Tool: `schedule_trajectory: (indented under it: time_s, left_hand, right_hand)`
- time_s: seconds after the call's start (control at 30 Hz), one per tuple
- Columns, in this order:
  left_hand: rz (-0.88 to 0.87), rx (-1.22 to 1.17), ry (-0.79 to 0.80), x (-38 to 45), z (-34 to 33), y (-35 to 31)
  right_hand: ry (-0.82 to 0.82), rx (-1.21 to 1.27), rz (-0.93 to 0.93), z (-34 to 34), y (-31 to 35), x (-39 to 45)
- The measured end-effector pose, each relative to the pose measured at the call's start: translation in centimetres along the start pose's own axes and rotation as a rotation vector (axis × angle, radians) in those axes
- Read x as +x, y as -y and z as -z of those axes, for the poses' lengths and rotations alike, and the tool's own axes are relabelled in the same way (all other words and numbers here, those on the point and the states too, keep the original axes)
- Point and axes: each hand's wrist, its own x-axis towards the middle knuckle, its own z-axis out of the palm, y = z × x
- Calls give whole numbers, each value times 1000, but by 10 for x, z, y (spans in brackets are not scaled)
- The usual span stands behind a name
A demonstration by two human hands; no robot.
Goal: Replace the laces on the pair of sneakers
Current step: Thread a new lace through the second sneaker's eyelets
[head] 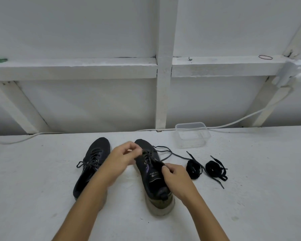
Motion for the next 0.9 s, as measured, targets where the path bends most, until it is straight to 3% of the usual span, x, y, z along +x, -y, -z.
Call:
schedule_trajectory:
  time_s: [0.1,0.27,0.4,0.47,0.53,0.6,0.67,0.73,0.83,0.87,0.9]
  left_hand:
    - [-13,-308,9,-2,6,-5]
    - [39,-285,-33,-2,-7,-10]
    - [22,-447,-55,-3,7,-24]
    - [-7,-173,-154,-5,14,-29]
    - [-23,484,-170,-6,10,-26]
    - [33,908,7,-6,-2,-21]
    - [78,1001,145,-6,-10,-16]
    - [-9,787,176,-4,-4,-20]
    - [-80,-22,166,-8,9,-36]
    - [-58,-226,165,-8,10,-37]
    - [-36,-281,151,-7,8,-36]
  right_hand:
    - [23,-32,-58,-5,12,0]
    - [-44,-247,-10,-31,22,-6]
    - [-96,-277,-12,-32,19,-4]
    - [-89,-243,-18,-31,16,-4]
    - [-92,-221,-21,-32,15,-5]
    - [-101,-221,-23,-31,14,-4]
    - [-103,-216,-25,-31,14,-4]
    - [-109,-199,-27,-29,13,-4]
    - [-114,-175,-31,-30,11,-4]
    - [-113,-167,-31,-30,11,-4]
    - [-112,-162,-31,-31,12,-4]
